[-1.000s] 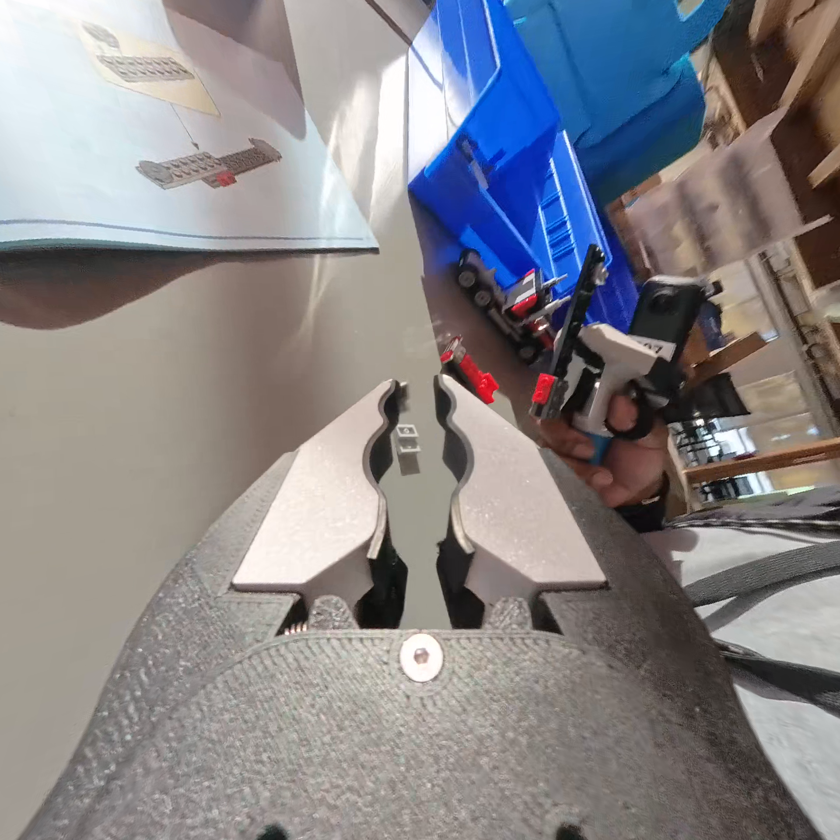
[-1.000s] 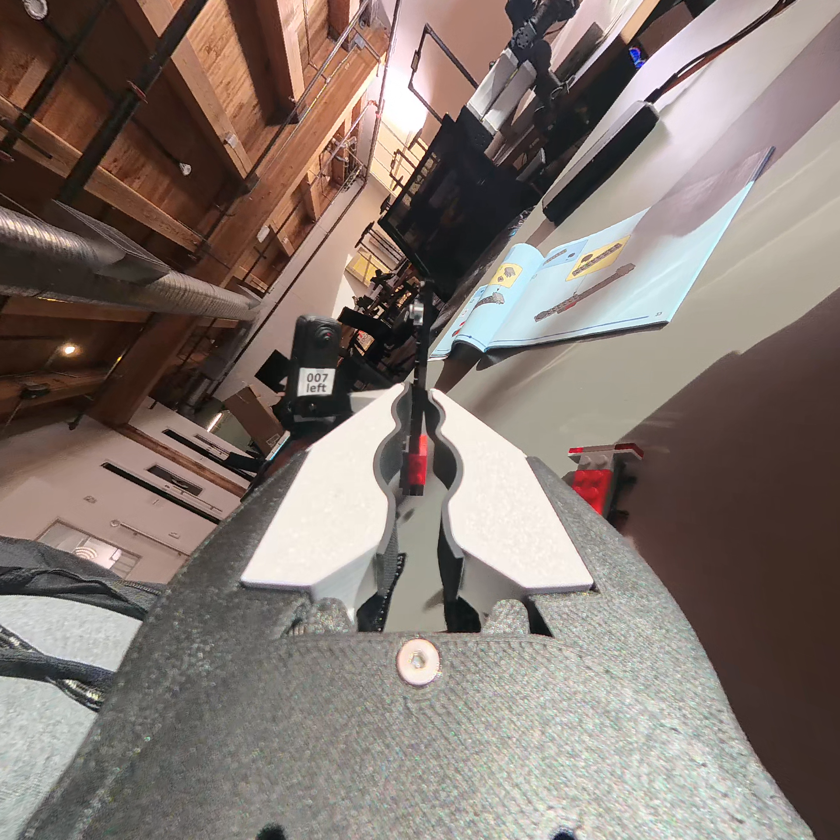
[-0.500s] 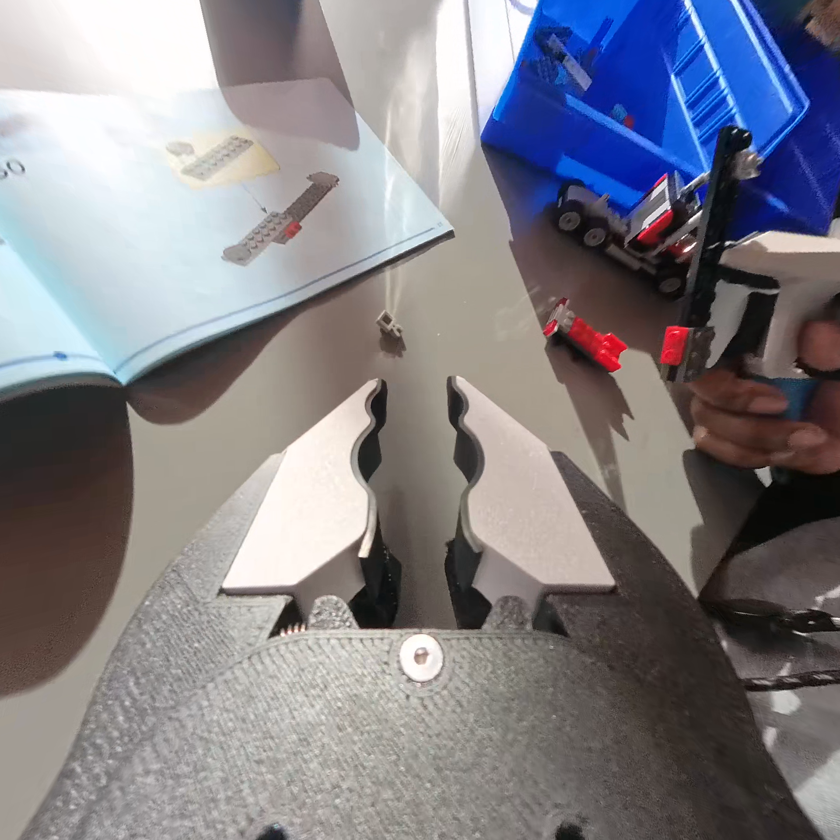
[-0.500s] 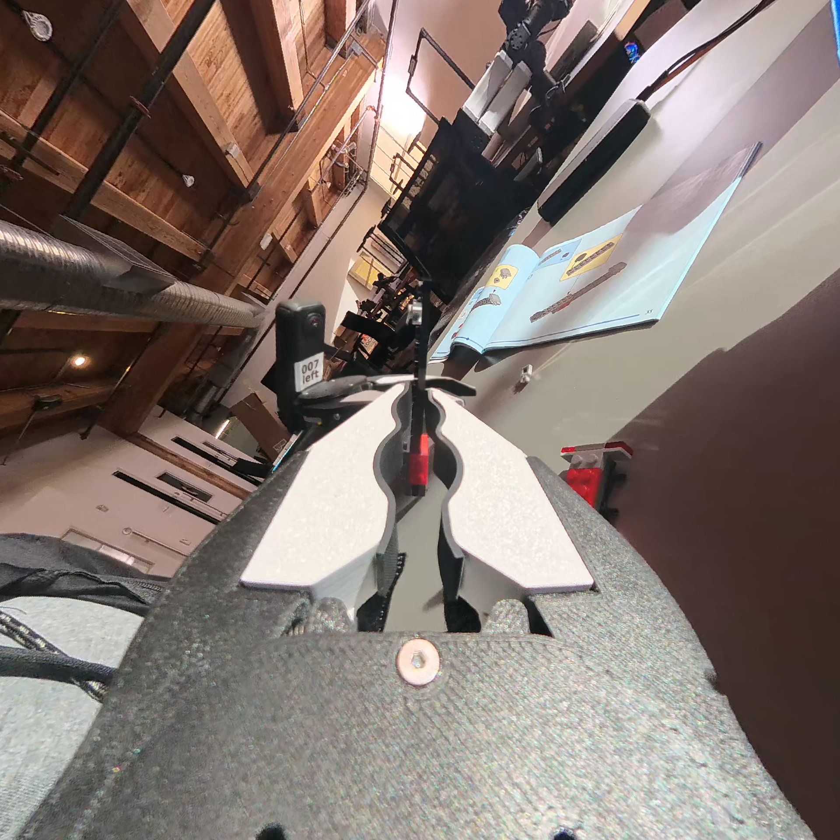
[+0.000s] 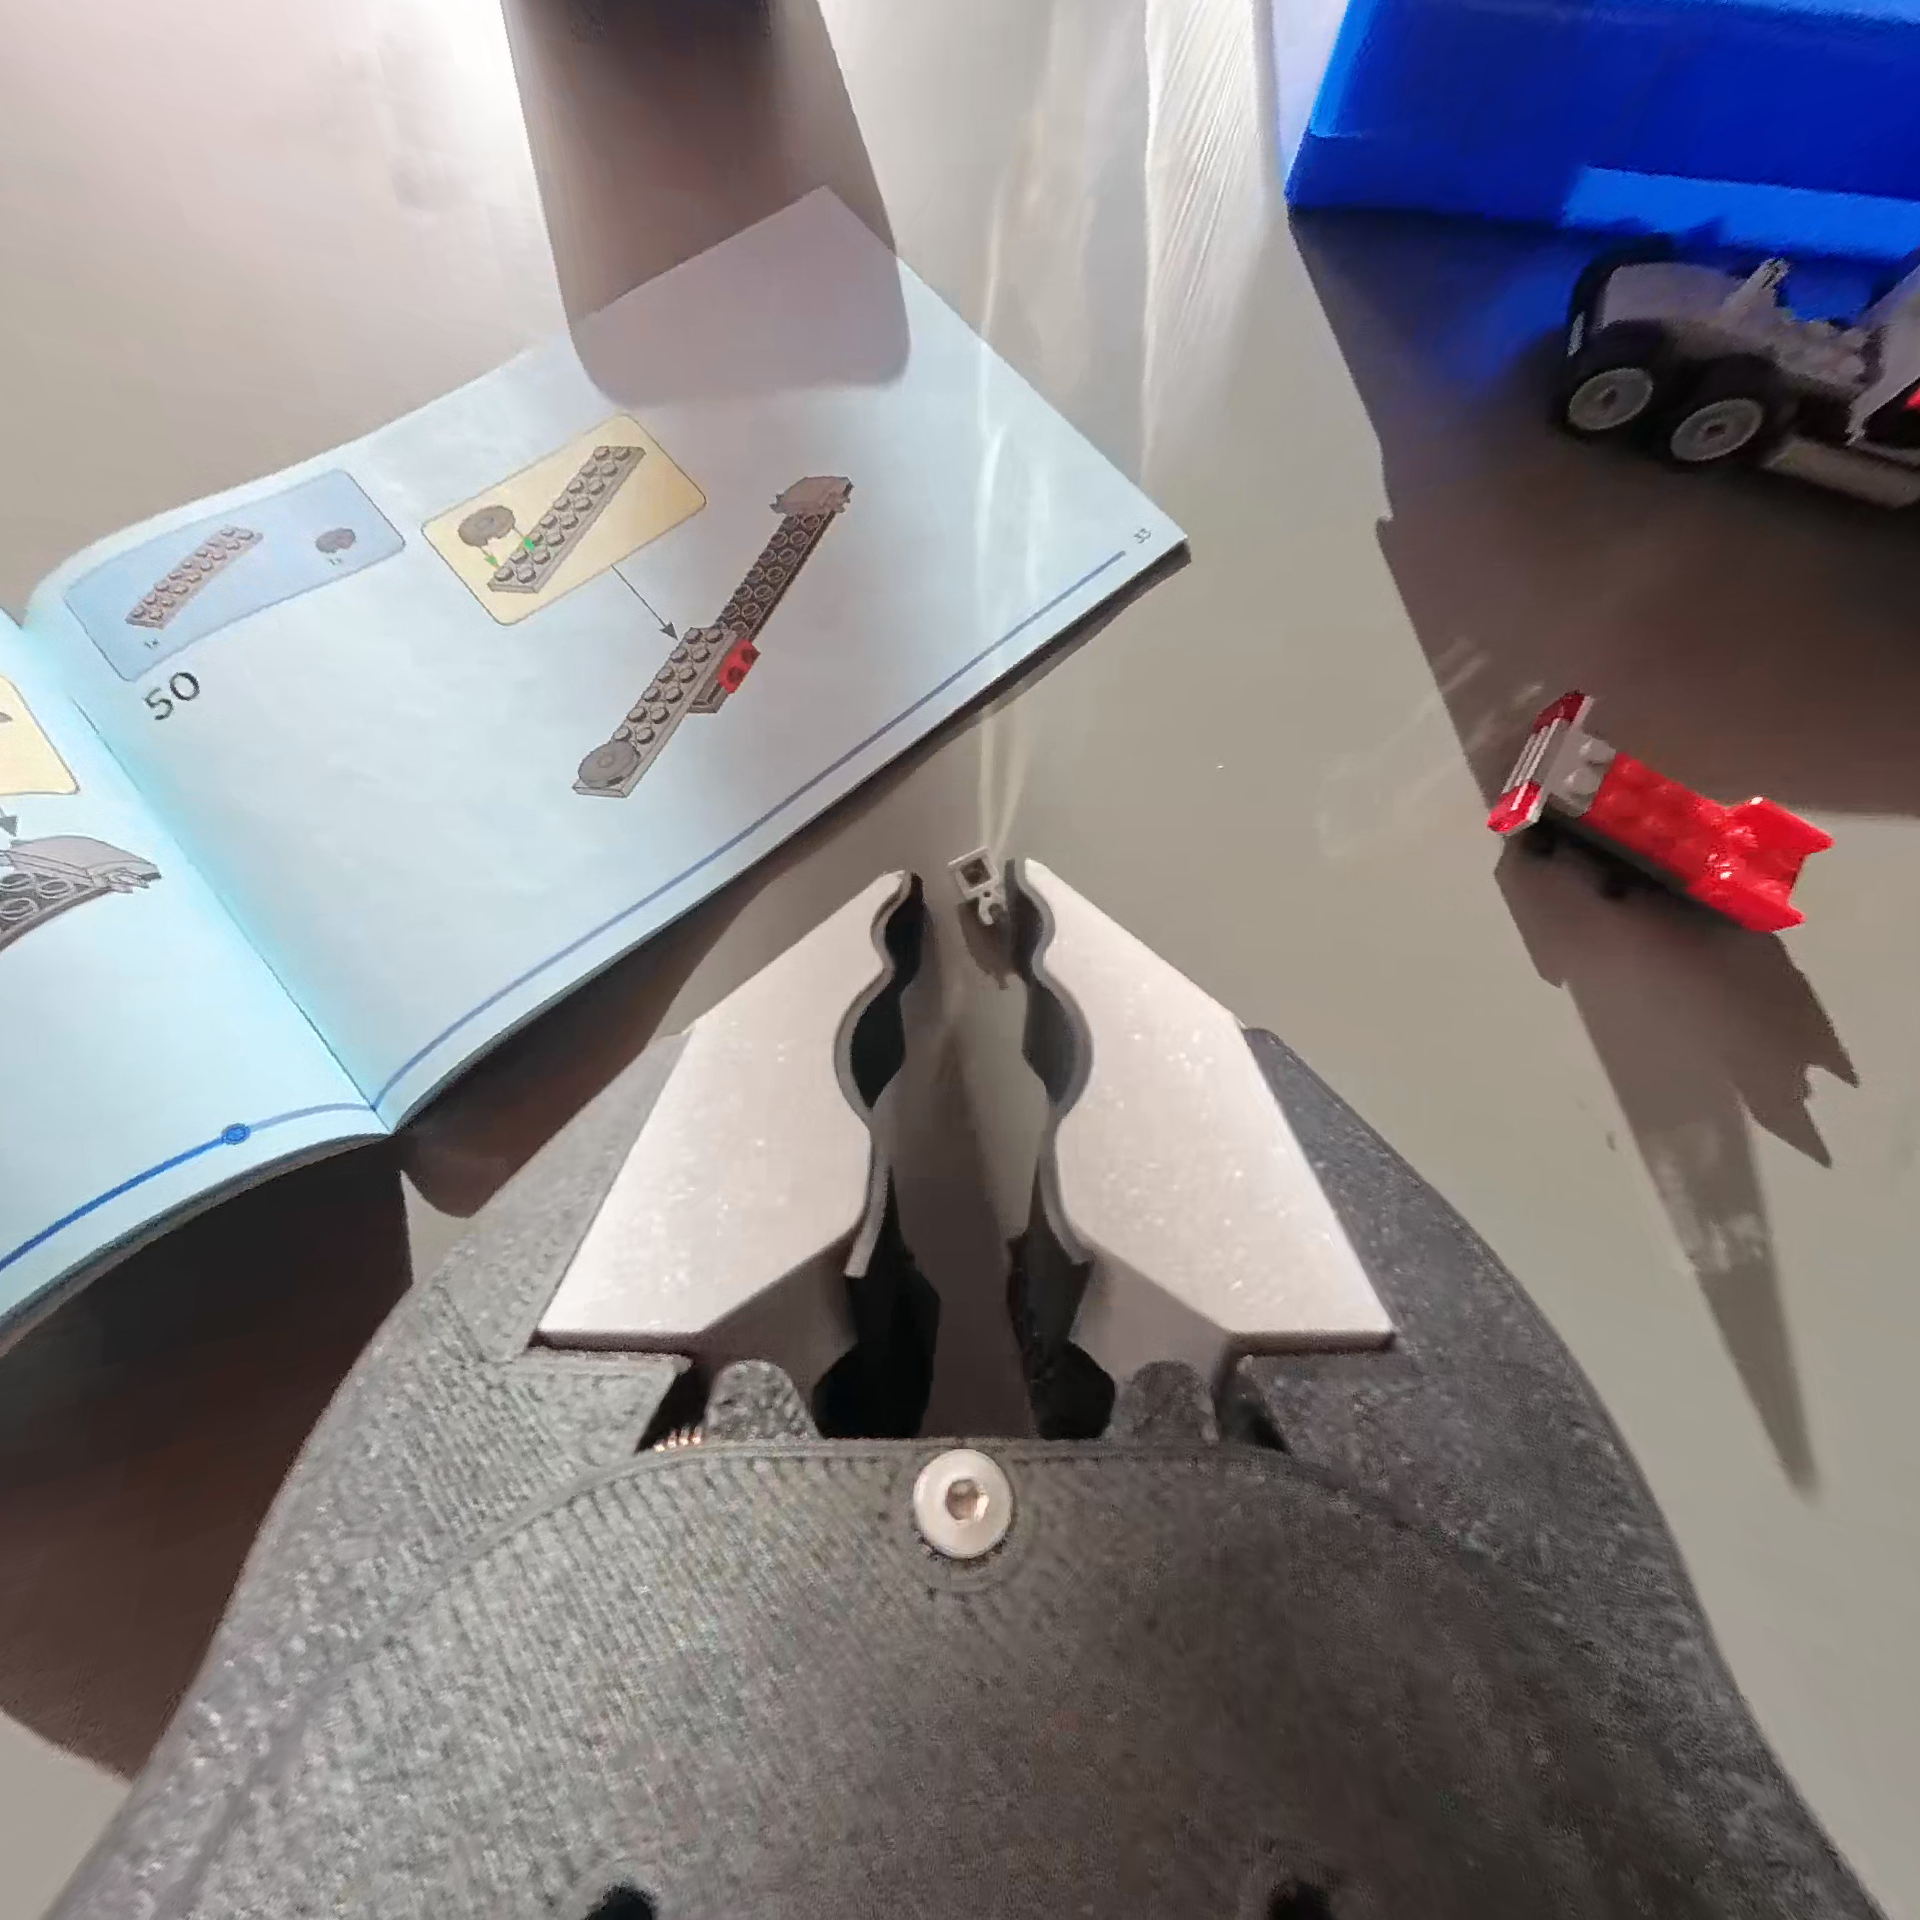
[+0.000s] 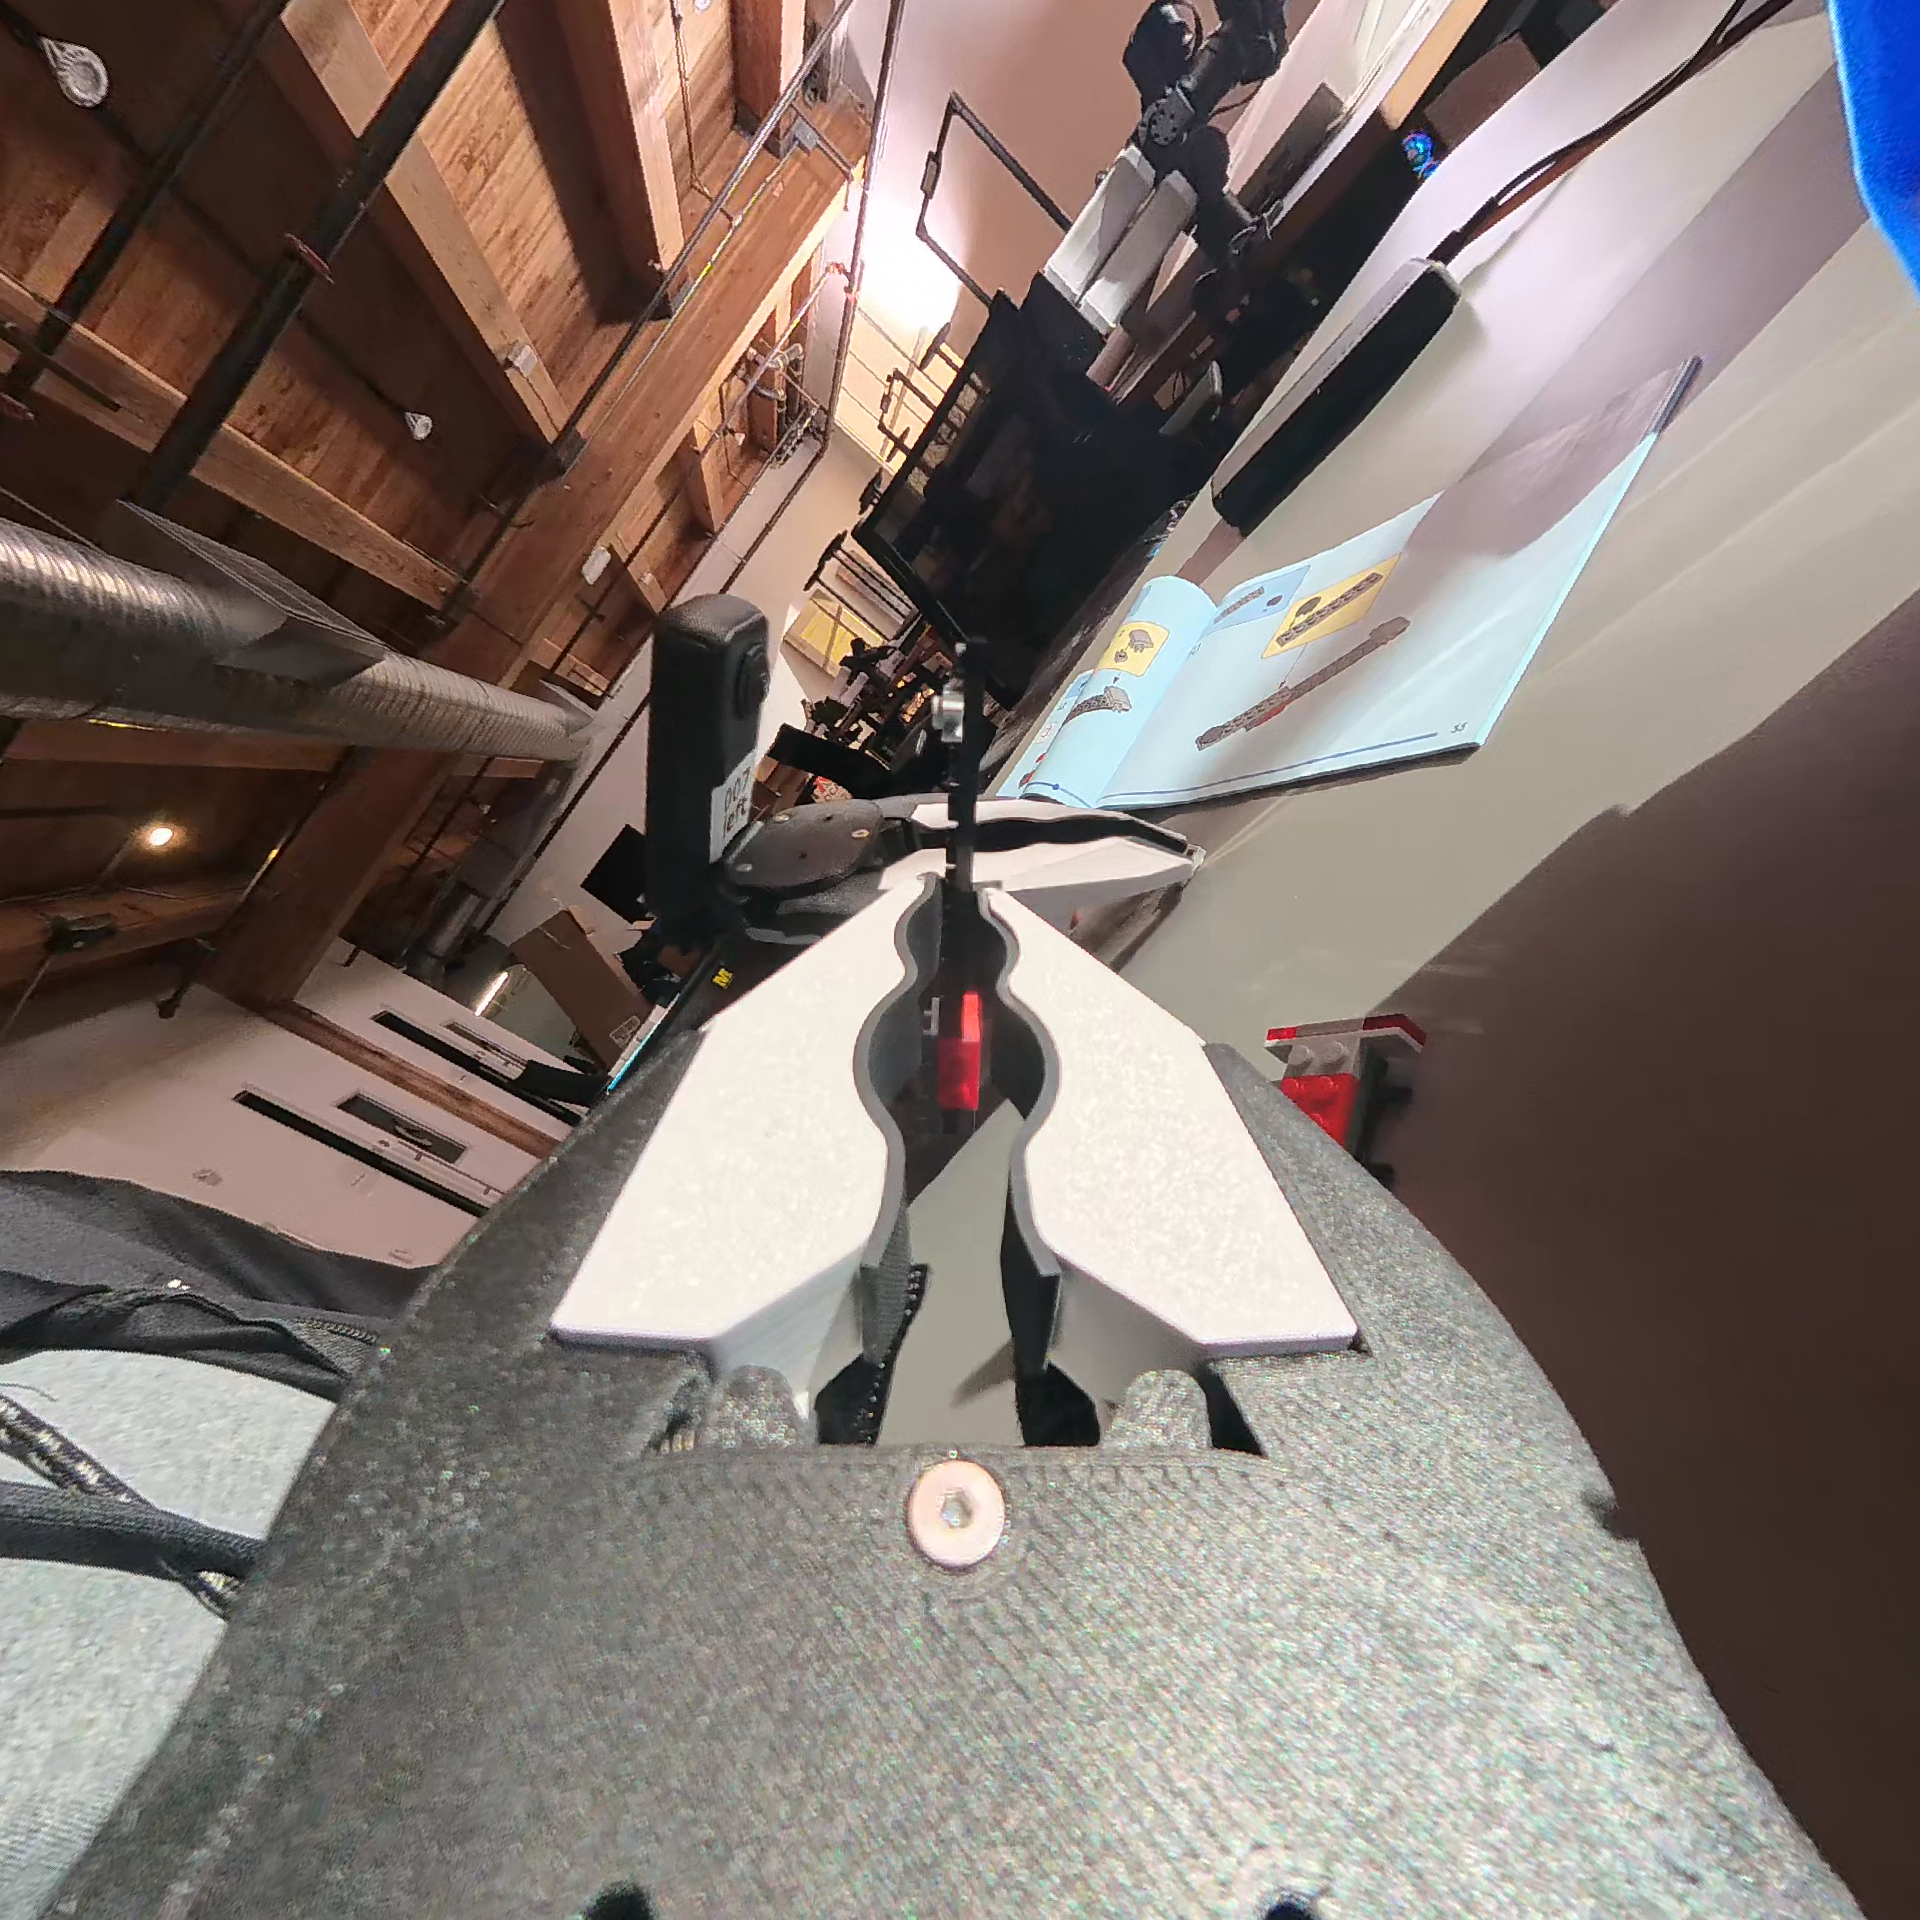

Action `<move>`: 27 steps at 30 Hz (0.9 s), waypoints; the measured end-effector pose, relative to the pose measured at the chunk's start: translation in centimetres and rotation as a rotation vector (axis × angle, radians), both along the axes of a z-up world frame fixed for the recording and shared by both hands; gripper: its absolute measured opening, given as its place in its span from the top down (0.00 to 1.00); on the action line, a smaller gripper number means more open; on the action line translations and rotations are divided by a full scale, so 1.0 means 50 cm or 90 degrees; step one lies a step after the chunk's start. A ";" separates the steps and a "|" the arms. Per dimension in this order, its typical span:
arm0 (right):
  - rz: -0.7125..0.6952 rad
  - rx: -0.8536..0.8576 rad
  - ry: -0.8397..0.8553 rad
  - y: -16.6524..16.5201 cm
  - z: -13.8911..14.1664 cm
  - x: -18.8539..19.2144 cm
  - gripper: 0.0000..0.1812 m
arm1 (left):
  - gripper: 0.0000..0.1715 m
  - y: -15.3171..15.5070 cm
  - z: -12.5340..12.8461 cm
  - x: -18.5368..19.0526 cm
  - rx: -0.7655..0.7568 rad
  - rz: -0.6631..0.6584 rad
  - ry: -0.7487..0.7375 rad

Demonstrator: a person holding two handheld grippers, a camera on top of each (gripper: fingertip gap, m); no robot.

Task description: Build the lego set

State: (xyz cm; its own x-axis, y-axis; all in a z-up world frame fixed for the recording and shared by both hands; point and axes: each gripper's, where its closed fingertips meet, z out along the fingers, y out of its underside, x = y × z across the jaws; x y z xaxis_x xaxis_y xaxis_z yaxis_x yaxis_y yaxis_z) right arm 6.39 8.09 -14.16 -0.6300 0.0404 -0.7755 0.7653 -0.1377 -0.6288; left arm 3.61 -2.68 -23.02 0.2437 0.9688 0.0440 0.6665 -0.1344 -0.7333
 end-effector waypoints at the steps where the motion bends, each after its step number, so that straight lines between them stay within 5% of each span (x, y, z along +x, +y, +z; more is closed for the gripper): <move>1: 0.000 -0.001 0.000 0.000 0.000 0.000 0.97 | 0.94 0.002 -0.001 0.000 -0.012 -0.008 0.002; 5: 0.003 -0.007 -0.005 0.002 0.002 0.000 0.97 | 0.94 0.042 0.022 0.010 0.058 -0.070 0.012; 9: 0.005 -0.013 -0.012 0.004 0.003 -0.001 0.97 | 0.94 0.091 0.106 0.035 0.331 -0.121 0.019; 12: 0.006 -0.016 -0.015 0.004 0.003 -0.001 0.97 | 0.92 0.075 0.123 0.043 0.418 -0.104 0.013; 19: 0.008 -0.017 -0.020 0.004 0.003 -0.003 0.97 | 0.86 0.033 0.083 0.056 0.385 -0.045 -0.012; 27: 0.006 -0.017 -0.024 0.005 0.002 -0.004 0.97 | 0.85 0.020 0.055 0.039 0.235 -0.065 0.001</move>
State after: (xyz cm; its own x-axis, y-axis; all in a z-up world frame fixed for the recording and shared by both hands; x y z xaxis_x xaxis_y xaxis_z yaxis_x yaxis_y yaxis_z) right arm 6.17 8.32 -14.08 -0.6009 0.0132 -0.7992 0.7894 -0.1475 -0.5959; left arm 5.58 -1.67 -20.29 0.3385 0.8584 0.3854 0.6625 0.0735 -0.7455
